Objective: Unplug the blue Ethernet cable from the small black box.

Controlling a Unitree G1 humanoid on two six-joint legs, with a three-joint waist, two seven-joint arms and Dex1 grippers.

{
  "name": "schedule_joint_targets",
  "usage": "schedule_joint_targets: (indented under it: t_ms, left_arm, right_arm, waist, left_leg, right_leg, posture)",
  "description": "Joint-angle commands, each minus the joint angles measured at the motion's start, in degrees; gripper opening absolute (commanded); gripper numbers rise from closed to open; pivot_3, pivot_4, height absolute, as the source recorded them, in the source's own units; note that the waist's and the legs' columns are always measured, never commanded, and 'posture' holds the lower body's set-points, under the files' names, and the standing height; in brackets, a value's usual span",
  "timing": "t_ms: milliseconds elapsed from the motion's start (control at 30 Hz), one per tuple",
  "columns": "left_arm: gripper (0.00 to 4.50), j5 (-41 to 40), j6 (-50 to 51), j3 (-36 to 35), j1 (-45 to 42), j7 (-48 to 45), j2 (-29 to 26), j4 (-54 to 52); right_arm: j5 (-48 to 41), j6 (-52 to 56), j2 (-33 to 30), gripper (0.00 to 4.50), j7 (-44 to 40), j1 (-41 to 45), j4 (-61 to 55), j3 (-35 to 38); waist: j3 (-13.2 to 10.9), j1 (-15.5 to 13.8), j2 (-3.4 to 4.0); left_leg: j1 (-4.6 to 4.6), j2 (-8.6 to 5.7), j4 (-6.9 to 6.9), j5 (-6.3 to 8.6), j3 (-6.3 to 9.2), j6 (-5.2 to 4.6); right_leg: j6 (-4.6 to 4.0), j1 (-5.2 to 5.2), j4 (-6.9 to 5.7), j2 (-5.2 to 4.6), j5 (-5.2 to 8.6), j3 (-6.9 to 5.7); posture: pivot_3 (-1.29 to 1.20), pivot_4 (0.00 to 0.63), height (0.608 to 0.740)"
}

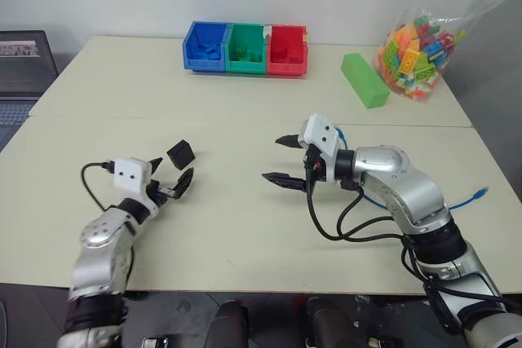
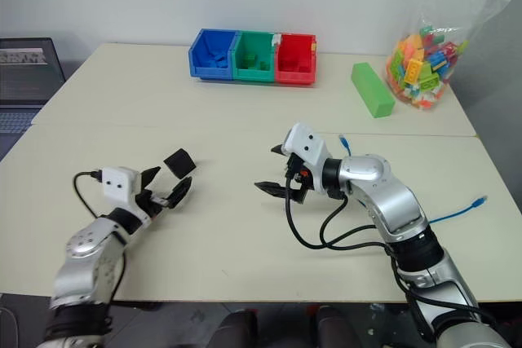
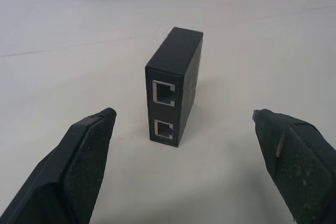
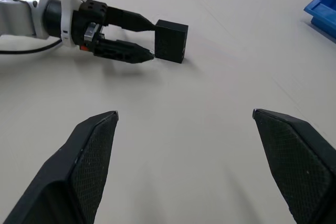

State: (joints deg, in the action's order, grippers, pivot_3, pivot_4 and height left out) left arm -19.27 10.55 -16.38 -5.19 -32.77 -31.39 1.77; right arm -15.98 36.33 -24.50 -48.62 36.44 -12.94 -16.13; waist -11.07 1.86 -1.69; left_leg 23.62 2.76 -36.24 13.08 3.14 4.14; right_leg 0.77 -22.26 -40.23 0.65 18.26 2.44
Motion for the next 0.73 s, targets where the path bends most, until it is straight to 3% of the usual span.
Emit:
schedule_joint_targets:
  t_ms: [33,167,333,500,733]
  left_arm:
    - [4.46,-0.3,4.4,-3.1,3.5,-1.4,-5.7,-10.0]
    - [4.46,-3.6,9.6,-6.4,6.7,-4.9,-11.3,-16.4]
    - [4.46,-10.5,16.3,-12.9,11.7,-16.2,-20.3,-19.9]
    - [4.46,-12.4,18.0,-16.0,11.8,-19.4,-23.1,-18.5]
    - [4.46,-13.2,18.7,-16.3,10.8,-21.5,-23.8,-17.8]
  right_arm:
    - [-3.3,0.9,-2.6,4.34,-2.7,-0.6,-3.6,3.1]
    - [-7.4,2.1,-6.5,4.34,-7.0,-0.7,-4.4,6.3]
    - [-11.7,3.0,-13.9,4.34,-14.2,0.0,-1.7,10.5]
    - [-12.0,2.4,-18.4,4.34,-17.6,0.5,0.9,11.6]
    - [-12.3,2.5,-19.0,4.34,-17.7,0.5,1.8,12.2]
  waist:
    - [0.0,0.0,0.01]
    - [0.0,0.0,0.03]
    - [0.0,0.0,0.06]
    - [-0.1,0.0,0.07]
    - [-0.1,0.0,0.07]
  left_leg:
    - [0.0,0.0,0.0,0.0,0.01,0.0]
    - [-0.08,-0.03,0.01,0.0,0.0,0.0]
    - [-0.14,-0.02,0.06,0.01,-0.07,-0.01]
    - [-0.21,0.0,0.14,0.01,-0.13,-0.02]
    - [-0.21,0.0,0.14,0.01,-0.16,-0.02]
  right_leg:
    - [0.0,0.0,-0.01,0.0,0.0,0.0]
    - [0.01,0.05,-0.05,0.04,0.01,-0.01]
    - [0.01,0.07,0.01,0.07,0.01,0.01]
    - [0.0,0.07,0.02,0.07,0.03,0.04]
    - [0.0,0.06,0.03,0.07,0.03,0.08]
  posture:
    - [0.0,0.15,0.74]
    - [0.0,0.15,0.74]
    - [0.0,0.15,0.74]
    - [0.0,0.15,0.74]
    - [0.0,0.15,0.74]
